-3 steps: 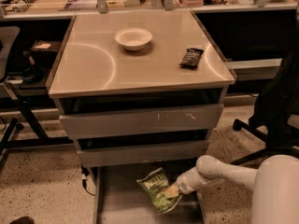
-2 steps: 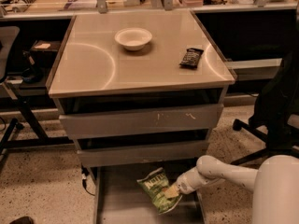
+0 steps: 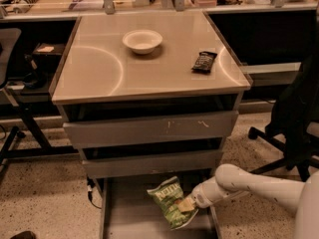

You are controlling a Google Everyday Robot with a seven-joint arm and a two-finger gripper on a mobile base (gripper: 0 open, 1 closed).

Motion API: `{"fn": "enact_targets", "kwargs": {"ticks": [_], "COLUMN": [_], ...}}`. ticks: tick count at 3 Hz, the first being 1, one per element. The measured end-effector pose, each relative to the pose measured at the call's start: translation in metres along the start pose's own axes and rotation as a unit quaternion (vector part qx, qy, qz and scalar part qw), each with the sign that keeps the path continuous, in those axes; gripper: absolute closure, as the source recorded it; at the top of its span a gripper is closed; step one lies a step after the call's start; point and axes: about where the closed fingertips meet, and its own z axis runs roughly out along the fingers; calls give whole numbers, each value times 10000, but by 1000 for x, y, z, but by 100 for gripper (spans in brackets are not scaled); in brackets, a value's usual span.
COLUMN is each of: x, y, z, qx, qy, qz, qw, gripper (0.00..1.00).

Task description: Pick green jalapeno chip bag from bottom drawer and place on counter

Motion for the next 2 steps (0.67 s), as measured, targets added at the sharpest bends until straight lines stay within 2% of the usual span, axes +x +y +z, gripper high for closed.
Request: {"fn": "enact_targets", "kwargs": {"ticks": [1, 2], "x": [-2, -9], "y": [40, 80], "z": [-40, -77], "qx": [102, 157], "qy": [-78, -183], "qz": [-97, -410], "qw": [9999, 9989], "gripper": [100, 100]}}
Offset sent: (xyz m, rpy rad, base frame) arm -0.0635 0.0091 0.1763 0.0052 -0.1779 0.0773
